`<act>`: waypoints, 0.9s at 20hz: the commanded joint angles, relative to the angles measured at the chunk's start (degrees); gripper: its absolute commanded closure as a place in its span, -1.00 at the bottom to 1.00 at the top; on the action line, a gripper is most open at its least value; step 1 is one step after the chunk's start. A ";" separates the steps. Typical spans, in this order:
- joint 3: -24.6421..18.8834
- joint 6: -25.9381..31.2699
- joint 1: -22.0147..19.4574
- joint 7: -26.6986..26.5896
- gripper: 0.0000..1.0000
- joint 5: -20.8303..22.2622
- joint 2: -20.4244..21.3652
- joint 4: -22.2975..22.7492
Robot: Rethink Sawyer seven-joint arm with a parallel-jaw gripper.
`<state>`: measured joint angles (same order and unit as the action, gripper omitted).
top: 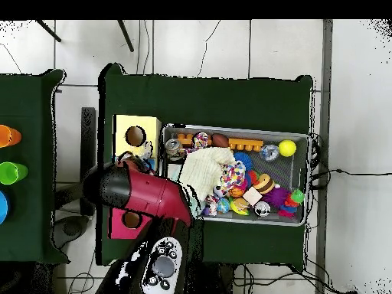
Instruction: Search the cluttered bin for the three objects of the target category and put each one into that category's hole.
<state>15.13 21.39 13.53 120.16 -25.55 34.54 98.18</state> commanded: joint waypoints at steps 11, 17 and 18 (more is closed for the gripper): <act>-6.06 -3.58 0.83 9.40 1.00 0.65 1.81 12.75; -10.03 -9.14 -0.61 10.17 1.00 -0.13 1.63 15.45; -9.93 -9.28 -0.06 10.79 1.00 -0.47 1.22 15.00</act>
<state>12.75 16.65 14.55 120.16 -25.58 37.81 106.52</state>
